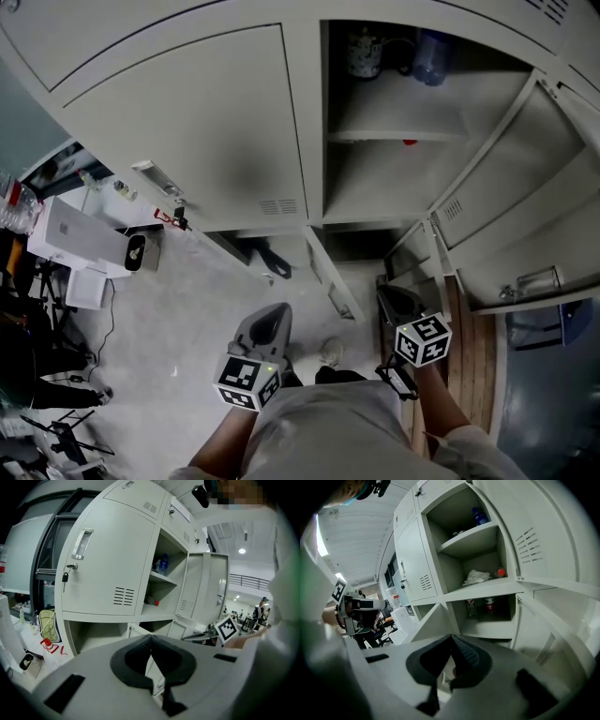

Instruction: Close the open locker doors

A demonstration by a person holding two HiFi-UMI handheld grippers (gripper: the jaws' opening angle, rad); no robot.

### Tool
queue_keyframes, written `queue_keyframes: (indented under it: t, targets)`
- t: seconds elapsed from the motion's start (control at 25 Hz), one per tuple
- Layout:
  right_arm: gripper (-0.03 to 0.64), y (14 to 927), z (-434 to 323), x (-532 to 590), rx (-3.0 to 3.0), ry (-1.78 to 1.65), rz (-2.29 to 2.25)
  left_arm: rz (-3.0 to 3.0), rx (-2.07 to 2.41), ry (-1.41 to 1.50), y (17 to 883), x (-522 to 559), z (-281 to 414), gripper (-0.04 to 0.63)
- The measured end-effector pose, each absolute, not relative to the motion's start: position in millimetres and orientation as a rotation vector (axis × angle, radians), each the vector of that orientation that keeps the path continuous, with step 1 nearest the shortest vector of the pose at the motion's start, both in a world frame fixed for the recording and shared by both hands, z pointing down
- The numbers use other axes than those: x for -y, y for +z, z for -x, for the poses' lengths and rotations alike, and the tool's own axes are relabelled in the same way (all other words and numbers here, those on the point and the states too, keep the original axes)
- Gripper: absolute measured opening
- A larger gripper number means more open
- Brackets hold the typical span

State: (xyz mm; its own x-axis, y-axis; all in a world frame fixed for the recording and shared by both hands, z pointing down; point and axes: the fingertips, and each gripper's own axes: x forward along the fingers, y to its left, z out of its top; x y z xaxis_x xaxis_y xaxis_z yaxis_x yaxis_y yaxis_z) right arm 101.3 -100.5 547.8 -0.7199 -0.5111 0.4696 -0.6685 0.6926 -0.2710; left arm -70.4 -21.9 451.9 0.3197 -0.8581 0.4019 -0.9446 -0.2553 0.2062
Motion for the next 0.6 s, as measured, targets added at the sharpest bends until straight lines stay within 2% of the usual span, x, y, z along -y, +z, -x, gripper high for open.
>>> queue_keyframes:
  t: [0.6]
  targets:
    - [0.028,565,-84,88,2.471,0.65,-0.971,-2.237,1.51,0.314,453,38,99,0.014]
